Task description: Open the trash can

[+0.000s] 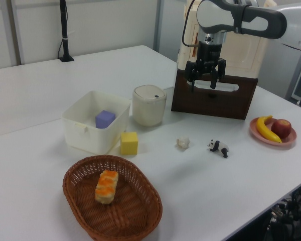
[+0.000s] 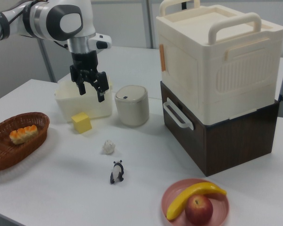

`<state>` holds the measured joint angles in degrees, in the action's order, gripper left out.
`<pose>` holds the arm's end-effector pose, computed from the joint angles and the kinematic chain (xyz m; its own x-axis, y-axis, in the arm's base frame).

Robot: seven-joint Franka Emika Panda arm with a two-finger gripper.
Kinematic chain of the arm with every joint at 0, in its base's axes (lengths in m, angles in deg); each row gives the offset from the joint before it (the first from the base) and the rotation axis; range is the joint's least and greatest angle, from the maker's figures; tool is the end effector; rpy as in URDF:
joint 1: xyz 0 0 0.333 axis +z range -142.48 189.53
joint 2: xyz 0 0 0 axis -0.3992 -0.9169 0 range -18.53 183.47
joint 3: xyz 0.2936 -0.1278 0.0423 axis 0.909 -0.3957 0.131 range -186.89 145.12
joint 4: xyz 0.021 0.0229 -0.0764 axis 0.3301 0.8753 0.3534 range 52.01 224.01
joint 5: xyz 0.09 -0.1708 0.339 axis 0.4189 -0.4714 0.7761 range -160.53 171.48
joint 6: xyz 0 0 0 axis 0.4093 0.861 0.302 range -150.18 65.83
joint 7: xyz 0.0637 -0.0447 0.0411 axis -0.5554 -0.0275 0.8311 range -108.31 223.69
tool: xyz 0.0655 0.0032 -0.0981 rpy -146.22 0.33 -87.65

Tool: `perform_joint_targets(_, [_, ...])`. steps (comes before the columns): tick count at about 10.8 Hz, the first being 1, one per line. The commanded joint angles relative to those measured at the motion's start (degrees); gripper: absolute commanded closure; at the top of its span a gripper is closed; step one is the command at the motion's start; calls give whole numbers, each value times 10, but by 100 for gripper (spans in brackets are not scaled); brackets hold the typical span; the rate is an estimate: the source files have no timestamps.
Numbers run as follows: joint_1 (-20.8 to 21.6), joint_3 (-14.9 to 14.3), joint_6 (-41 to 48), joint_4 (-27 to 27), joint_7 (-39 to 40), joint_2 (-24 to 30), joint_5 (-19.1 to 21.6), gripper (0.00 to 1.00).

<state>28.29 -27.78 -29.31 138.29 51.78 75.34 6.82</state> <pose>0.5915 -0.0156 0.5535 0.9883 -0.1415 -0.0568 -0.1419 -0.9899 -0.0024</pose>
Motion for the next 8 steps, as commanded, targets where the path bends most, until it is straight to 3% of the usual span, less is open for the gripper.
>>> perform_joint_targets(1, [0, 3, -18, 10, 6, 0, 8, 0])
perform_joint_targets(8, [1, 3, -18, 10, 10, -5, 7, 0])
